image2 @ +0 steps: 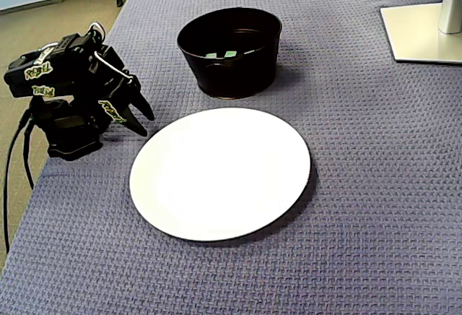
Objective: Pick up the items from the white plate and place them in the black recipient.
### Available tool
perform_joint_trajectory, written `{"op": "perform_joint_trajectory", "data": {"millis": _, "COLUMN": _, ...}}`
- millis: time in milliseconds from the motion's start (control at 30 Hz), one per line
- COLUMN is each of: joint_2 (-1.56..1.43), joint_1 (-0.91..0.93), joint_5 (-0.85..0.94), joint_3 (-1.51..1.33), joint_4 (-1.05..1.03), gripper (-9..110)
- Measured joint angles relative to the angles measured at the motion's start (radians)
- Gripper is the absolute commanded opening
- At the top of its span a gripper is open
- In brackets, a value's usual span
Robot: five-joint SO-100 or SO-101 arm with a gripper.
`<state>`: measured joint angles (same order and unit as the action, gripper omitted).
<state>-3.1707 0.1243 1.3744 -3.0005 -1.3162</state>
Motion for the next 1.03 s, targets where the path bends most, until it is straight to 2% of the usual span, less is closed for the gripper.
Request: {"op": "perform_joint_trajectory", "data": {"millis": 1033, "joint_2": -0.009, "joint_1": -0.002, "joint_5": -0.035, "joint_3": 0.02, "joint_4": -0.038, "gripper": 15}}
